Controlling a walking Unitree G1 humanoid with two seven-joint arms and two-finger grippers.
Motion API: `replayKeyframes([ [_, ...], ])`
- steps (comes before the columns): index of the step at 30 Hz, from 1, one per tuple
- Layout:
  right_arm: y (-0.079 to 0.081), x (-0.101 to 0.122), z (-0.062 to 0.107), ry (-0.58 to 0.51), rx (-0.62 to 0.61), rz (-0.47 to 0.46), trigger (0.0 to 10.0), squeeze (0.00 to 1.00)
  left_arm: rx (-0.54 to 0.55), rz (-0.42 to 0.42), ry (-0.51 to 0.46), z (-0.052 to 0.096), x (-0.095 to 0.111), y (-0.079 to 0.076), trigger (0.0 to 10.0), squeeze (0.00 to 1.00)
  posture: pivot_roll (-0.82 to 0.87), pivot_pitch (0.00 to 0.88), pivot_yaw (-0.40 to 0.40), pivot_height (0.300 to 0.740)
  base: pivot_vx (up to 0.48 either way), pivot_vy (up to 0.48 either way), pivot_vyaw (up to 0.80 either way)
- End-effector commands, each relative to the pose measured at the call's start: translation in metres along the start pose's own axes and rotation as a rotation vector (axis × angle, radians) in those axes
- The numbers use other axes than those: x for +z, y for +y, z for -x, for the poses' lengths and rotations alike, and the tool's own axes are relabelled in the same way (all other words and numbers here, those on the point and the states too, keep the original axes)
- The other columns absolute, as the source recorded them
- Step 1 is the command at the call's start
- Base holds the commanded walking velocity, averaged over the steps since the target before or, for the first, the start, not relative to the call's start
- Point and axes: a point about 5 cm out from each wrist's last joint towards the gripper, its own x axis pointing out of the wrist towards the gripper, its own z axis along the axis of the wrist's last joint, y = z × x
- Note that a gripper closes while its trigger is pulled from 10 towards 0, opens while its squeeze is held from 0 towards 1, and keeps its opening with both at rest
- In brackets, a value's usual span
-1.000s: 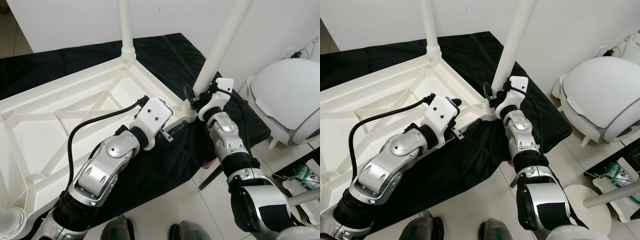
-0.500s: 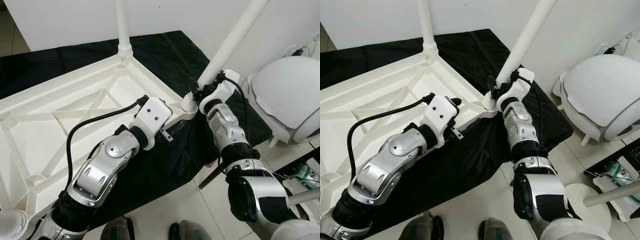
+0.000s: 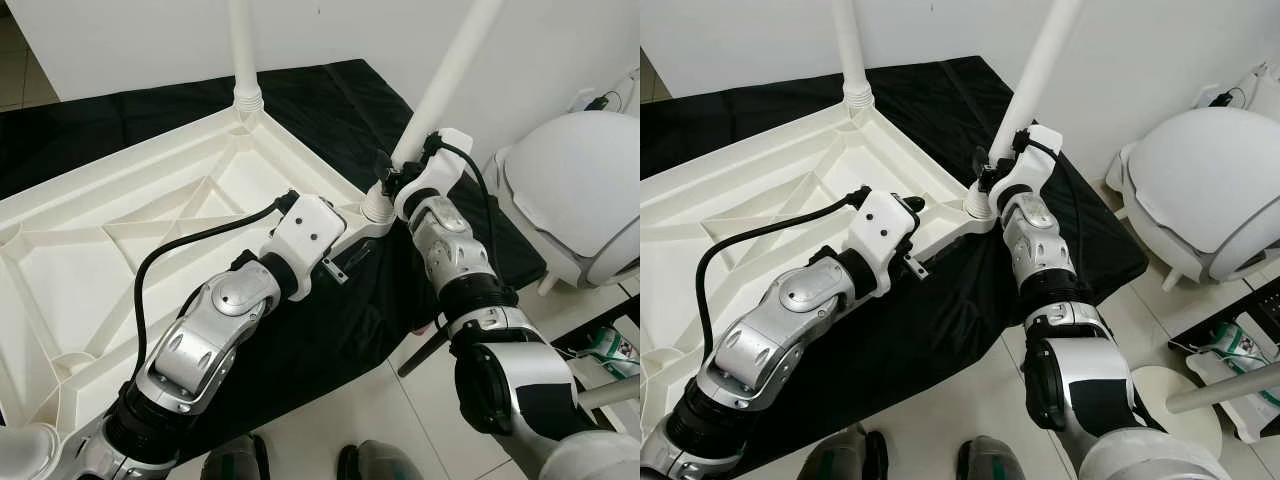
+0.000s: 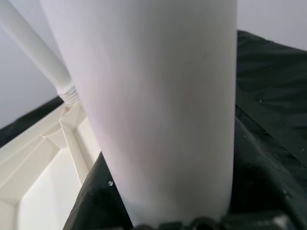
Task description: Building children table
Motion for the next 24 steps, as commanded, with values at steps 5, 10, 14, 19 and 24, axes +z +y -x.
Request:
replayKeyframes([
  [5,-0.003,-0.006,-0.003,0.083,-0.022,0.031,10.0,0.0,-0.063,0.003,0.0,0.001,0.001,-0.005,10.0,0.0,0.01,0.048,-0.021,0.74,0.0,0.0,0.0],
  [10,0.001,-0.002,-0.006,0.085,-0.012,0.009,10.0,0.0,-0.061,0.004,0.0,0.001,0.001,-0.004,10.0,0.0,0.01,0.044,-0.023,0.74,0.0,0.0,0.0],
  [14,0.006,0.0,-0.007,0.063,-0.007,0.103,10.0,0.0,-0.06,0.004,-0.003,0.001,0.002,-0.005,10.0,0.0,0.01,0.045,-0.025,0.74,0.0,0.0,0.0],
  [19,0.013,-0.002,-0.005,0.031,0.031,0.217,10.0,0.0,-0.055,0.005,-0.004,0.001,0.002,-0.005,10.0,0.0,0.02,0.04,-0.028,0.74,0.0,0.0,0.0],
  [24,0.017,-0.009,0.001,0.0,0.065,0.299,10.0,0.0,-0.056,0.011,-0.007,0.001,0.002,-0.005,10.0,0.0,0.02,0.036,-0.027,0.74,0.0,0.0,0.0],
])
